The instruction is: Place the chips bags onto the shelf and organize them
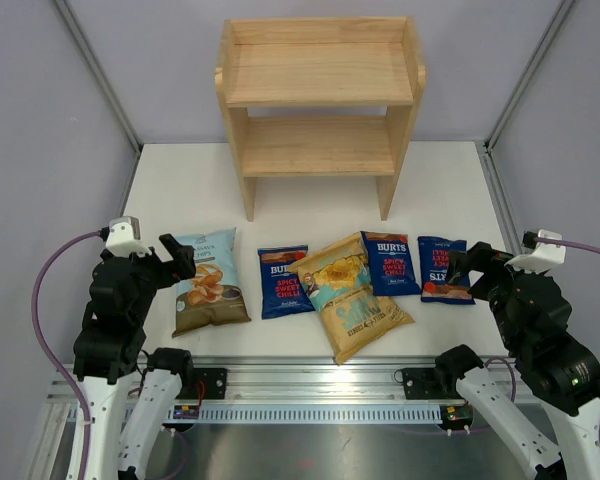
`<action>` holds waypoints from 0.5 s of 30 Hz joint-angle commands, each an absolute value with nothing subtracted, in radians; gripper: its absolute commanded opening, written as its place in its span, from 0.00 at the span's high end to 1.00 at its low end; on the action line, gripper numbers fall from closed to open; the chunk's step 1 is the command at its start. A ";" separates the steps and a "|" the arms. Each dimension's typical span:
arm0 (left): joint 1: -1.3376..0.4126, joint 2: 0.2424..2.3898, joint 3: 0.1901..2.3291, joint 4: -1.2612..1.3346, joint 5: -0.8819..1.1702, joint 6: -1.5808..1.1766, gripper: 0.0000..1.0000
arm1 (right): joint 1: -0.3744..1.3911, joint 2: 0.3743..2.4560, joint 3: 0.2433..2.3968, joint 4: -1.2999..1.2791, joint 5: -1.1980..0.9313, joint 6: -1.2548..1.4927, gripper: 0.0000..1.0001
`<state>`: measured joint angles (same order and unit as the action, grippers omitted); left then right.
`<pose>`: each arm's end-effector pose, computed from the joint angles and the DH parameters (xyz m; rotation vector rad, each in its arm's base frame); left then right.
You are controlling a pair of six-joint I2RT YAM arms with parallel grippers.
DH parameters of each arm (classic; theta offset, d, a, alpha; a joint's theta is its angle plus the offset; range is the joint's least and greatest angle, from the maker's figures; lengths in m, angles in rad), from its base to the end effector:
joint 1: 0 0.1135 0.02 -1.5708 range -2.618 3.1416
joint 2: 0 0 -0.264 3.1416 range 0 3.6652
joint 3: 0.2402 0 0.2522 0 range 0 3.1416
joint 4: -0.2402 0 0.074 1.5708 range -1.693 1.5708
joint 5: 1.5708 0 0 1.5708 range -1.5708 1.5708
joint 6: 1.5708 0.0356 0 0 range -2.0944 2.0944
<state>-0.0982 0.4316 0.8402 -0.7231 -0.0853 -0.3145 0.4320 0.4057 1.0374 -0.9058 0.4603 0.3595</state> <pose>0.0852 -0.0053 0.3425 -0.2620 1.8709 -0.2021 0.0444 0.0031 0.3821 0.2526 1.8002 0.1358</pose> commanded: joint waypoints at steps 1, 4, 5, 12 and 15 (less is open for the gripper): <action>-0.100 0.431 0.831 -0.673 -0.077 -0.328 0.01 | 0.440 0.399 1.049 -0.879 0.468 0.365 0.01; -0.100 0.466 0.841 -0.696 -0.126 -0.356 0.01 | 0.439 0.397 1.043 -0.876 0.460 0.377 0.00; -0.100 0.485 0.844 -0.698 -0.132 -0.359 0.01 | 0.439 0.399 1.039 -0.870 0.450 0.377 0.01; -0.100 0.567 0.858 -0.712 0.053 -0.425 0.01 | 0.440 0.359 0.956 -0.781 0.191 0.406 0.01; -0.100 0.597 0.775 -0.588 0.268 -0.539 0.01 | 0.439 0.360 0.933 -0.775 0.146 0.436 0.01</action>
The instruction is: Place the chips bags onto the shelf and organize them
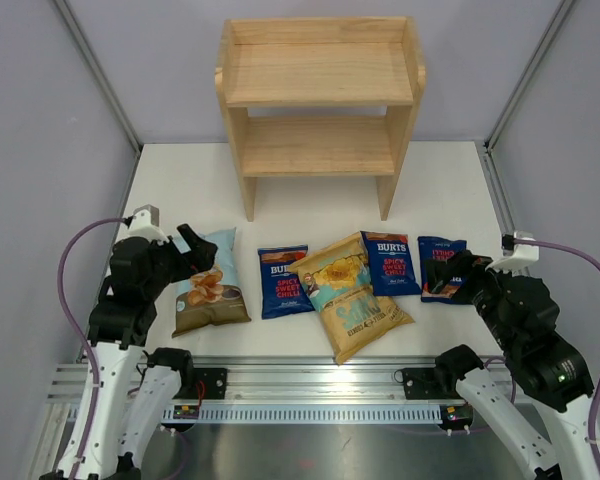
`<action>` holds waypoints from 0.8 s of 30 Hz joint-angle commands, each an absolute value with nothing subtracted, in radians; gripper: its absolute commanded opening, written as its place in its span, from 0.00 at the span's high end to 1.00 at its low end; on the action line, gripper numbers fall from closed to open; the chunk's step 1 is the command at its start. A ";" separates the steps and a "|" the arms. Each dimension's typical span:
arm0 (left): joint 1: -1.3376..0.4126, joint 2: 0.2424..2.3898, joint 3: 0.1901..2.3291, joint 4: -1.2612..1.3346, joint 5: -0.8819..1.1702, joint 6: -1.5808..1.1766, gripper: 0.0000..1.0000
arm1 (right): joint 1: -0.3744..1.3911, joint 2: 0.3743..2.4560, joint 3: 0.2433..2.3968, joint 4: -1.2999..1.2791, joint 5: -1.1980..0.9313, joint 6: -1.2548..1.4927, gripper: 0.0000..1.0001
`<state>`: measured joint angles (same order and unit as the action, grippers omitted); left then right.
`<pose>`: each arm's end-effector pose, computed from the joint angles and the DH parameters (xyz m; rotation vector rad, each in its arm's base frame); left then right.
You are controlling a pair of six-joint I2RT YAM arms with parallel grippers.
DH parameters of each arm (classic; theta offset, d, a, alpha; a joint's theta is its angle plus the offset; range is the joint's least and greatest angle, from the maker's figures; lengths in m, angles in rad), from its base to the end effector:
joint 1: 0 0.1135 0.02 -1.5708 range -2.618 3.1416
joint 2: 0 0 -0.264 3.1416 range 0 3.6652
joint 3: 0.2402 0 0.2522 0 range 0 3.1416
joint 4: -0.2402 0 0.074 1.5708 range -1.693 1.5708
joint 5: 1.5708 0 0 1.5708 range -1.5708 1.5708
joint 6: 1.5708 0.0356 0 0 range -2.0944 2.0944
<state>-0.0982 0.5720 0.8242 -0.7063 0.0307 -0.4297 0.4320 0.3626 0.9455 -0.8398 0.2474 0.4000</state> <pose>0.1181 -0.0127 0.3276 -0.3179 2.0190 -0.3634 0.0487 0.0129 0.3645 0.1459 1.8289 0.3615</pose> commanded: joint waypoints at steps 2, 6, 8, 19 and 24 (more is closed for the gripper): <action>-0.103 0.630 0.684 -0.469 0.372 -0.580 0.01 | 0.439 0.370 0.928 -0.784 0.140 0.457 0.01; -0.173 0.758 0.606 -0.312 0.448 -0.647 0.01 | 0.439 0.365 0.908 -0.784 0.124 0.476 0.01; -0.234 0.820 0.584 -0.231 0.408 -0.669 0.01 | 0.439 0.353 0.891 -0.779 0.121 0.482 0.01; -0.615 1.176 0.613 0.078 0.270 -0.782 0.01 | 0.439 0.328 0.877 -0.778 0.103 0.489 0.01; -0.734 1.362 0.690 0.081 0.229 -0.814 0.01 | 0.439 0.324 0.893 -0.793 0.097 0.492 0.00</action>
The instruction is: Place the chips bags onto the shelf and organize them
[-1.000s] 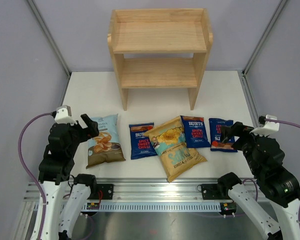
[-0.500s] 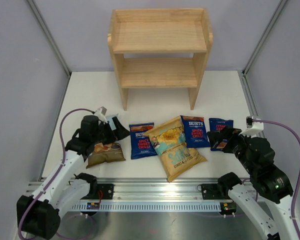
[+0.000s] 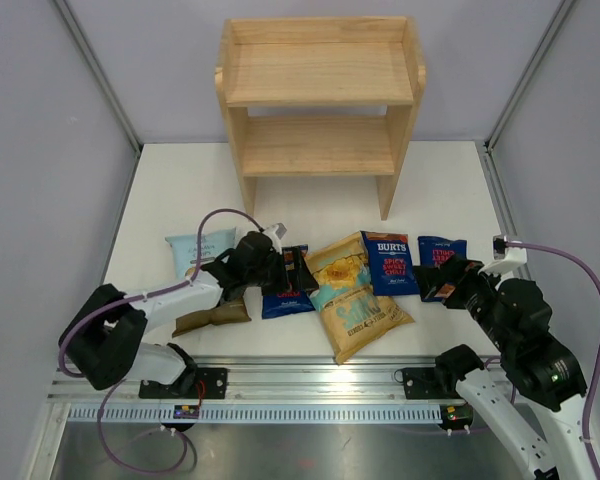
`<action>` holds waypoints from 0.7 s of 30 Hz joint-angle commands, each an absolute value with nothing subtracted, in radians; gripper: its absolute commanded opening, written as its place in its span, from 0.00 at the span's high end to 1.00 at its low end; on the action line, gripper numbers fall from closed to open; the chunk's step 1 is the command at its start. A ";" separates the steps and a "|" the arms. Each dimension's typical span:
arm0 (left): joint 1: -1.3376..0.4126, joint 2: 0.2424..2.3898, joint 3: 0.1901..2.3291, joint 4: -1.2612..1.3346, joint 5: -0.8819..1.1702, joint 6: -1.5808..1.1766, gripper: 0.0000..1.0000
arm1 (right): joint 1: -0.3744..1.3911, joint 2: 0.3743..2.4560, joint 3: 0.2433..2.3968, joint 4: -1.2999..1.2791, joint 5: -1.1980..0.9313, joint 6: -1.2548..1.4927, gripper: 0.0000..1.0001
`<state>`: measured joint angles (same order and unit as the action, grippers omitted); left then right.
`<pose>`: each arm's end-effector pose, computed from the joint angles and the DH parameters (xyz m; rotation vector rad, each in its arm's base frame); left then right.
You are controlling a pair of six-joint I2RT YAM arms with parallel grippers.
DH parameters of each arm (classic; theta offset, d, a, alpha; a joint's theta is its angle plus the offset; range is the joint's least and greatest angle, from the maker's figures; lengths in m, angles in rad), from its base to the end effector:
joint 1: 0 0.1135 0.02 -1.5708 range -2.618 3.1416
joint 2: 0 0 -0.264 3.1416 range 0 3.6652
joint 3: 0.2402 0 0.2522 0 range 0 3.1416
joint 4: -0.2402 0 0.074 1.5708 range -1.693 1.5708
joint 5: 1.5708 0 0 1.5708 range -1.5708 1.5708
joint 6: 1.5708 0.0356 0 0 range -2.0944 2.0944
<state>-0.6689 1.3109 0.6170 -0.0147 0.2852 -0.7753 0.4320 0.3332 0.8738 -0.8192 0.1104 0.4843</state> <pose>0.1985 -0.1697 0.1877 0.0317 2.4858 -1.0214 0.0514 0.0194 0.3473 0.1275 1.8775 0.5339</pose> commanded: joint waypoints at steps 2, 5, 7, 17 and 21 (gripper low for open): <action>-0.767 1.387 0.701 0.110 0.204 -0.837 0.01 | 0.440 0.322 0.896 -0.802 0.104 0.489 0.01; -0.822 1.440 0.710 0.144 0.167 -0.887 0.01 | 0.439 0.319 0.897 -0.799 0.100 0.491 0.01; -0.850 1.472 0.712 0.161 0.143 -0.926 0.01 | 0.439 0.318 0.900 -0.801 0.094 0.491 0.01; -0.896 1.513 0.626 0.274 -0.041 -1.094 0.08 | 0.439 0.318 0.925 -0.824 0.071 0.502 0.01; -0.933 1.508 0.591 0.366 -0.089 -1.138 0.34 | 0.439 0.324 0.911 -0.807 0.054 0.514 0.01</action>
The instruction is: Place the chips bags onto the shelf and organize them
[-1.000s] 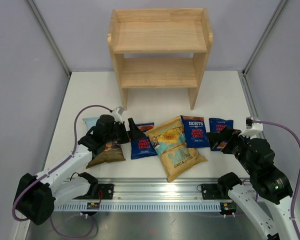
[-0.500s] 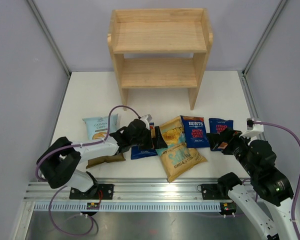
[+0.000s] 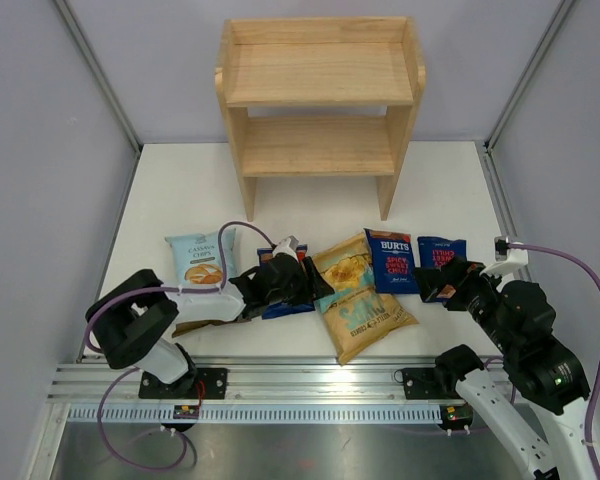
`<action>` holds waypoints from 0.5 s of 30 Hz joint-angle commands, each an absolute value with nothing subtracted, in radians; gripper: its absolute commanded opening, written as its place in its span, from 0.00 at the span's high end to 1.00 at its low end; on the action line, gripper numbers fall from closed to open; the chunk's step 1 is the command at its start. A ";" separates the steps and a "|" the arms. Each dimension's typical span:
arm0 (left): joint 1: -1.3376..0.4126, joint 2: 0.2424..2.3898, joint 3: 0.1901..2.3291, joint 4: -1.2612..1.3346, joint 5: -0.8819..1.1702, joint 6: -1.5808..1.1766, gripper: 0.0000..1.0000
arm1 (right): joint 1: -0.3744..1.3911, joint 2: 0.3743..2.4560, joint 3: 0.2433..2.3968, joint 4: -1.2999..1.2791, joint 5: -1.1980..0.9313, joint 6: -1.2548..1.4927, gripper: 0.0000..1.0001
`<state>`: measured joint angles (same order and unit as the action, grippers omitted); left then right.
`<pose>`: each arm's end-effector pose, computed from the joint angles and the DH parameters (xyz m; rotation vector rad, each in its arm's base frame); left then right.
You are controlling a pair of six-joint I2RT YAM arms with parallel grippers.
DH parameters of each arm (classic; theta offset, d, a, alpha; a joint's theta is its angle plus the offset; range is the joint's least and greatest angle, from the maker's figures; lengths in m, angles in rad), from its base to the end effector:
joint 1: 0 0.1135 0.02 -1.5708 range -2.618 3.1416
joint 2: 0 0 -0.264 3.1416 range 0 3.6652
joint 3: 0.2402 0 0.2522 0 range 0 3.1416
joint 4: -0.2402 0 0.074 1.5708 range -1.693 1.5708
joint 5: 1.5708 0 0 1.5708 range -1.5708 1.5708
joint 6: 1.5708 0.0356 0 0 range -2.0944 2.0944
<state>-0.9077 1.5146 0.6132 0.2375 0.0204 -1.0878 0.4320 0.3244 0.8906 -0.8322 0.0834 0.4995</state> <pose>0.1783 -0.2294 0.1547 -0.2102 2.4644 -1.0264 0.0466 0.0182 0.3509 0.1229 1.8708 0.5731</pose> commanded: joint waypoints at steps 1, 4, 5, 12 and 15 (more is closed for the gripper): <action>-0.939 1.506 0.588 0.371 -0.104 -1.146 0.42 | 0.440 0.327 0.908 -0.799 0.048 0.515 0.01; -0.942 1.503 0.574 0.394 -0.144 -1.163 0.53 | 0.439 0.328 0.905 -0.796 0.045 0.522 0.01; -0.942 1.497 0.559 0.409 -0.164 -1.166 0.59 | 0.440 0.327 0.905 -0.801 0.044 0.520 0.01; -0.948 1.343 0.439 0.440 -0.267 -1.209 0.93 | 0.439 0.313 0.864 -0.793 0.026 0.534 0.01; -0.946 1.218 0.381 0.446 -0.310 -1.209 0.97 | 0.439 0.304 0.812 -0.755 -0.026 0.557 0.01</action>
<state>-0.9455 1.3239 0.4248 0.3901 -0.1829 -1.2015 0.4320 0.3138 0.8589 -0.8162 0.0395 0.5278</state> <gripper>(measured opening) 0.089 0.993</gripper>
